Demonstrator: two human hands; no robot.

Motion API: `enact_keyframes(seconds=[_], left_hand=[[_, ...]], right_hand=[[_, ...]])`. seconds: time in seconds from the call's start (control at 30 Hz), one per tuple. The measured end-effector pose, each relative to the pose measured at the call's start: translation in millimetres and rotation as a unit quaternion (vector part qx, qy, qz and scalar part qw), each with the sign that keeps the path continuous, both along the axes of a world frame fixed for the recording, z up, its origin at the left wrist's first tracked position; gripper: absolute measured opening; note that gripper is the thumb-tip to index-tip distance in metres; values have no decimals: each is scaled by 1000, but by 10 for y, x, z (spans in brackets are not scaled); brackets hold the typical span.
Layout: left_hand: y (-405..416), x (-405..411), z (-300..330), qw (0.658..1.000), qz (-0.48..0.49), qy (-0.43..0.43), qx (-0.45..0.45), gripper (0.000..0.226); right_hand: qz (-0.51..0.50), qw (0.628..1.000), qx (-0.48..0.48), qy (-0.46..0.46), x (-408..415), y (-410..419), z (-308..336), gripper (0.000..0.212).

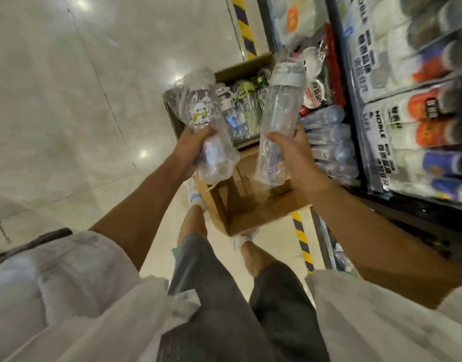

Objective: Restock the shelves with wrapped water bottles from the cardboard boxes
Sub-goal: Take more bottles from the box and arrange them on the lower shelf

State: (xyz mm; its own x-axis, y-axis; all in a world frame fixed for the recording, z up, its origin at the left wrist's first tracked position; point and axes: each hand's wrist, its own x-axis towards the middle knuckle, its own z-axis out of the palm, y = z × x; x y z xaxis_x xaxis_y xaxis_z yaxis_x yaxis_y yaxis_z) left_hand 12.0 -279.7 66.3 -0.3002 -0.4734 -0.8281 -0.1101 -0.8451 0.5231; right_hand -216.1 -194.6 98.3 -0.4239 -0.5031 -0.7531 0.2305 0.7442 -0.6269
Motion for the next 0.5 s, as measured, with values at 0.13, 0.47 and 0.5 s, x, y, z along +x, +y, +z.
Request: enact_keyframes(seconds=[0.13, 0.47, 0.5], left_hand=[[391, -132, 1069, 994, -36, 7, -105, 44], [1406, -250, 2636, 971, -103, -13, -215, 95], [1492, -276, 2816, 966, -113, -5, -231, 91]], right_hand=[[-28, 999, -40, 8, -109, 466, 1004, 80], [-55, 981, -185, 29, -177, 1767, 2997, 108], [-57, 978, -199, 33, -155, 1888, 3129, 112]])
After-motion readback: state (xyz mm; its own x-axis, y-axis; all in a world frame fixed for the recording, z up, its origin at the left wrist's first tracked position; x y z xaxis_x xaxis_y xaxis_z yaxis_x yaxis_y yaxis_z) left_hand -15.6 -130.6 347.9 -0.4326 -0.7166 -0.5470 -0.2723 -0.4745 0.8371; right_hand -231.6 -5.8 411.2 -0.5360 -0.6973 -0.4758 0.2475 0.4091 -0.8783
